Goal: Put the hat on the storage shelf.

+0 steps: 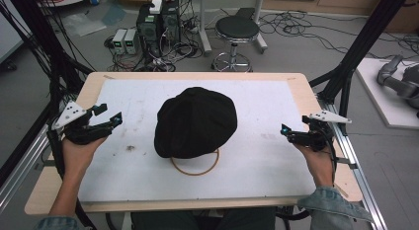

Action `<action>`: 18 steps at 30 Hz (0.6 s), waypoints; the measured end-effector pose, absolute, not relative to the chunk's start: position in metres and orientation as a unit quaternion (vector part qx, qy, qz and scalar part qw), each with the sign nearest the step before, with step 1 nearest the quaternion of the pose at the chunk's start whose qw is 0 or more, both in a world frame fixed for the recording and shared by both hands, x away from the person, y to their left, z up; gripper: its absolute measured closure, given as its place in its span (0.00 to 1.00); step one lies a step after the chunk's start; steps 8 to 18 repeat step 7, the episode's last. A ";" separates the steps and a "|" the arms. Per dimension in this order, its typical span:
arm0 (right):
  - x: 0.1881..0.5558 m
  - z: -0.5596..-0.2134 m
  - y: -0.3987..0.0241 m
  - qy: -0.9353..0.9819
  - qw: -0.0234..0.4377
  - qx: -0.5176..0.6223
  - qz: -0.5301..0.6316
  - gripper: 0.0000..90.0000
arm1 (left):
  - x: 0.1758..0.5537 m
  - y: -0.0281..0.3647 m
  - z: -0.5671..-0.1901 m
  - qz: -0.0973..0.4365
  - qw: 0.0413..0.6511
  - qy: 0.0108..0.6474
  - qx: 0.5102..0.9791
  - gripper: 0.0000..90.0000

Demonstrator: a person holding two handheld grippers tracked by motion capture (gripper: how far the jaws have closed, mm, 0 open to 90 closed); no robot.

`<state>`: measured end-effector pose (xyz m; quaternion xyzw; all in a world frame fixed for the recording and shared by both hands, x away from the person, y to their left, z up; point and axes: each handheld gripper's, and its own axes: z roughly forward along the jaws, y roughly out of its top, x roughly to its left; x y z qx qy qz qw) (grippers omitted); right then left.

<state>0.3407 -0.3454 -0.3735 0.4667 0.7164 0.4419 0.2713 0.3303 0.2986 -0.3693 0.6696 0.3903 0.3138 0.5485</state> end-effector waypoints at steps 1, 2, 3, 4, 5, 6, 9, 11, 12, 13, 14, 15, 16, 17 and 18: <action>0.341 -0.374 -0.345 0.716 0.273 0.466 0.442 0.12 | 0.330 0.299 -0.369 0.316 0.548 0.389 0.670 0.36; 0.341 -0.373 -0.345 0.716 0.272 0.466 0.443 0.12 | 0.330 0.299 -0.369 0.316 0.549 0.390 0.668 0.36; 0.341 -0.373 -0.345 0.717 0.273 0.464 0.443 0.12 | 0.330 0.299 -0.369 0.316 0.549 0.390 0.668 0.36; 0.341 -0.373 -0.345 0.717 0.273 0.464 0.442 0.12 | 0.330 0.299 -0.369 0.317 0.548 0.391 0.668 0.36; 0.340 -0.373 -0.344 0.717 0.272 0.466 0.442 0.12 | 0.330 0.299 -0.369 0.317 0.548 0.392 0.668 0.36; 0.341 -0.373 -0.345 0.717 0.273 0.464 0.443 0.12 | 0.330 0.299 -0.369 0.317 0.547 0.391 0.668 0.36; 0.341 -0.373 -0.344 0.716 0.272 0.466 0.443 0.12 | 0.330 0.299 -0.369 0.318 0.548 0.391 0.668 0.36; 0.341 -0.373 -0.344 0.716 0.272 0.466 0.443 0.12 | 0.330 0.299 -0.369 0.318 0.548 0.391 0.668 0.36; 0.341 -0.373 -0.344 0.716 0.272 0.466 0.443 0.12 | 0.330 0.299 -0.369 0.318 0.548 0.391 0.668 0.36; 0.341 -0.373 -0.344 0.716 0.272 0.466 0.443 0.12 | 0.330 0.299 -0.369 0.318 0.548 0.391 0.668 0.36; 0.341 -0.373 -0.344 0.716 0.272 0.466 0.443 0.12 | 0.330 0.299 -0.369 0.318 0.548 0.391 0.668 0.36; 0.341 -0.373 -0.344 0.716 0.272 0.466 0.443 0.12 | 0.330 0.299 -0.369 0.318 0.548 0.391 0.668 0.36; 0.341 -0.373 -0.344 0.716 0.272 0.466 0.443 0.12 | 0.330 0.299 -0.369 0.318 0.548 0.391 0.668 0.36; 0.341 -0.373 -0.344 0.716 0.272 0.466 0.443 0.12 | 0.330 0.299 -0.369 0.318 0.548 0.391 0.668 0.36; 0.341 -0.373 -0.344 0.716 0.272 0.466 0.443 0.12 | 0.330 0.299 -0.369 0.318 0.548 0.391 0.668 0.36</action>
